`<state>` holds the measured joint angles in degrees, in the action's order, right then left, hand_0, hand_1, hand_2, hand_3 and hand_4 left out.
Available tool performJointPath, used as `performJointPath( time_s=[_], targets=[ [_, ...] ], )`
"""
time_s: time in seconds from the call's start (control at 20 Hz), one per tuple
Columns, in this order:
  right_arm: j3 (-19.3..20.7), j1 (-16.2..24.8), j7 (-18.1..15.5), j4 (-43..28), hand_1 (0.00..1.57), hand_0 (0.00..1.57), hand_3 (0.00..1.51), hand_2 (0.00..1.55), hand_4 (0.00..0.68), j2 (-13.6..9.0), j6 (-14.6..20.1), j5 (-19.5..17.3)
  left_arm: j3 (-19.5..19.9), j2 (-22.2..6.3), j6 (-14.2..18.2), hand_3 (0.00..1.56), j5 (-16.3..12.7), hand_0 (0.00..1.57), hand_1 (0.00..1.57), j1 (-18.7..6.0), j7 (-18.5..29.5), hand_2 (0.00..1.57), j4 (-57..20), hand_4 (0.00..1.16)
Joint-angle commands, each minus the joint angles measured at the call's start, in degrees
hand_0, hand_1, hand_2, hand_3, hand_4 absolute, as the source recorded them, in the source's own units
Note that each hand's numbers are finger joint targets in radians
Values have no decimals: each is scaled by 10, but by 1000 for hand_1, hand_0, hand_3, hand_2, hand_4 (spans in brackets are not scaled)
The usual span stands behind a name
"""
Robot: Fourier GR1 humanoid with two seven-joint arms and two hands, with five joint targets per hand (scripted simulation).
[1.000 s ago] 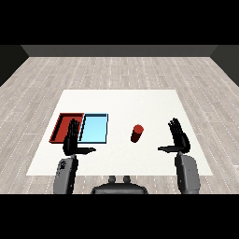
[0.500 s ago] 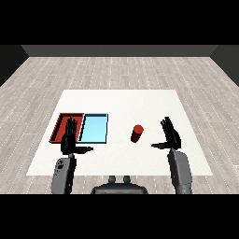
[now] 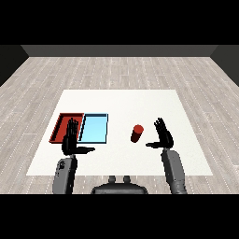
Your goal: Pick the red can and put it in the red box
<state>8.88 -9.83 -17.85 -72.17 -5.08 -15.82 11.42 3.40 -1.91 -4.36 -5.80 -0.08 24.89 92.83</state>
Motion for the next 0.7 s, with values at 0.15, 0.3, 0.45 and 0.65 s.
performJointPath(
  time_s=[0.15, 0.3, 0.45, 0.65],
  targets=[
    [-8, -36, -37, 85, 0, 0, 0, 0, 0, 14, 6, -7, -13, 4, -8, 0, 1, 0, 0, 48, 7, 0, 47, 0],
    [-14, -59, -39, 109, 0, 0, 0, 0, 0, 33, 29, -8, -18, 11, 7, 0, 14, 0, 0, 18, 0, 0, 20, 0],
    [-12, -38, -23, 84, 0, 0, 0, 0, 0, 24, 16, 16, 12, -10, -22, 0, -20, 0, 0, 2, 8, 0, -6, 0],
    [-46, -35, -57, 105, 0, 0, 0, 0, 0, 50, 40, 12, 6, -2, -18, 0, -26, 0, 0, 29, 2, 0, 27, 0]
  ],
)
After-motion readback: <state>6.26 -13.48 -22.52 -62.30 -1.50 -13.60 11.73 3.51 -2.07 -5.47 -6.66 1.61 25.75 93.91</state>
